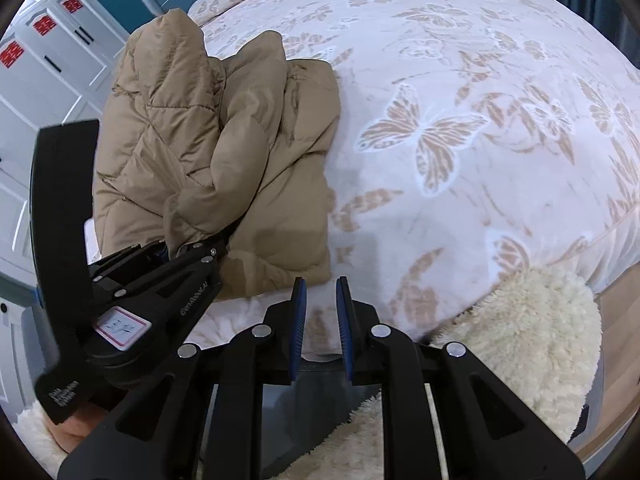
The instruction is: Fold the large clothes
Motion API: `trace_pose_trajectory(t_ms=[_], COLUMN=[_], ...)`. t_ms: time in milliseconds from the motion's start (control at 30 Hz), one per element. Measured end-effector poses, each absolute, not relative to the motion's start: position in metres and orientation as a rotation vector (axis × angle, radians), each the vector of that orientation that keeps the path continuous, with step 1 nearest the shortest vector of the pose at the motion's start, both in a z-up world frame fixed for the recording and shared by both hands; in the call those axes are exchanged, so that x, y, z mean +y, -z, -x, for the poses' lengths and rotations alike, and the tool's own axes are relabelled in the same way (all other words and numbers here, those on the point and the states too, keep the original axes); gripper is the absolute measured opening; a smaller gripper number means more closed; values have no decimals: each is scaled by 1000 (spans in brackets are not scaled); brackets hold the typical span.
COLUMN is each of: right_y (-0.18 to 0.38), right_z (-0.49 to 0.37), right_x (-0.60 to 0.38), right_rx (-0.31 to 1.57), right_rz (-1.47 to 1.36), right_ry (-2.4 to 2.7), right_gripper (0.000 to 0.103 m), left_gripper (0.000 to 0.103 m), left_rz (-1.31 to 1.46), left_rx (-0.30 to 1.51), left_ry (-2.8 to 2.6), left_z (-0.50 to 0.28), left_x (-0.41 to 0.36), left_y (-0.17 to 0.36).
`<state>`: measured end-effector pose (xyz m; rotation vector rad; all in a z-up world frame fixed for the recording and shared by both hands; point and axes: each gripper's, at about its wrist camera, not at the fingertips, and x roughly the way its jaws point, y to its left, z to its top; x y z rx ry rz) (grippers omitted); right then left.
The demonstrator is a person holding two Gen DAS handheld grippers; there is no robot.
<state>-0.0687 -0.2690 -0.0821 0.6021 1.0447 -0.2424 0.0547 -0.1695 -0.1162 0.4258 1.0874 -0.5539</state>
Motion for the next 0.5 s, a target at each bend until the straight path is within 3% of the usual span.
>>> trace_pose_trajectory(t_ms=[67,133,200,500], right_y=[79,74,62,12], right_z=[71,70,68,49], right_x=[-271,-273,-273,-272], right_rx=[1035,1017,993,893], right_rz=[-623,-626,-608,-528], right_ry=[239,235,229,206], right_gripper=[15,17,30,51], left_gripper=[12,21,44,60], left_rz=[-454,-424,-344,-41], left_rx=[1077,1081,1091,1046], left_ry=[553,569,615,539], left_z=[-50,-46,-42,-62], left_x=[-174,-171,-163,-70], left_y=[114,104,89,13])
